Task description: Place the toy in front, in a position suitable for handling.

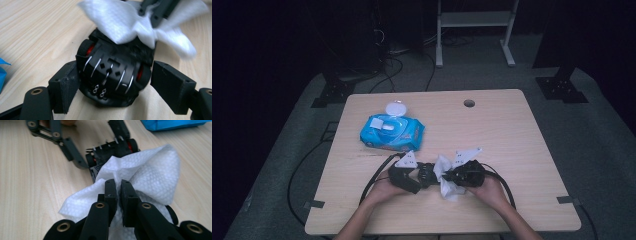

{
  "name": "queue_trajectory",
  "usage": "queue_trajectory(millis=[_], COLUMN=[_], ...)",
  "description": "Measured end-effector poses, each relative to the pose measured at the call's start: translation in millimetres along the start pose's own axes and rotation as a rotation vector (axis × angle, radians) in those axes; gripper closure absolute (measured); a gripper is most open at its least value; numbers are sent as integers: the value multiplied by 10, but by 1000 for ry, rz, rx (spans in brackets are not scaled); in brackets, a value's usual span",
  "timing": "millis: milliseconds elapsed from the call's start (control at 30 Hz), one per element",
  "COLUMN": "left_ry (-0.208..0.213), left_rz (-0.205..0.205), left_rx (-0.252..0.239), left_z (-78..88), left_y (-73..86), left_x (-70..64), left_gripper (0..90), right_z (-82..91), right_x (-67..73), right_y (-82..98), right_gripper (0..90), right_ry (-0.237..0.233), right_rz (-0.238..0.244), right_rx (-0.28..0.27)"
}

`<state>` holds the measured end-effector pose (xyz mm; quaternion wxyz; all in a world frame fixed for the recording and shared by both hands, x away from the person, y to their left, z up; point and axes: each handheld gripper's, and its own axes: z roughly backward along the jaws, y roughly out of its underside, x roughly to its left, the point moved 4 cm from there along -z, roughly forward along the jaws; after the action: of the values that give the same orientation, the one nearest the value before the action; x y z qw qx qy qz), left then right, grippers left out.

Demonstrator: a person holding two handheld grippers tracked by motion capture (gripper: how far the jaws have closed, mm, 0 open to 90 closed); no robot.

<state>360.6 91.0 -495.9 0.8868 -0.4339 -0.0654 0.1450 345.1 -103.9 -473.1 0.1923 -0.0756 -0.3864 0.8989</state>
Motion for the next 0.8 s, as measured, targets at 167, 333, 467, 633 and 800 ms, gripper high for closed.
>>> queue_trajectory(millis=[167,333,467,633,800], left_ry=[26,4,-2,1,10], left_rz=[0,16,54,47,11], left_rx=[-9,-3,-11,-4,23], left_z=[32,17,-55,-115,-131], left_y=[10,9,-15,-28,-35], left_x=[-7,14,55,57,30], left_gripper=[234,163,110,109,138], right_z=[22,28,21,4,9], right_x=[-57,-110,-97,-55,-84], right_y=[22,28,29,26,34], right_gripper=[836,835,837,837,836], right_ry=[2,22,10,-8,-8], right_rz=[-16,-8,12,37,21], right_rx=[-5,-1,-7,-2,-11])
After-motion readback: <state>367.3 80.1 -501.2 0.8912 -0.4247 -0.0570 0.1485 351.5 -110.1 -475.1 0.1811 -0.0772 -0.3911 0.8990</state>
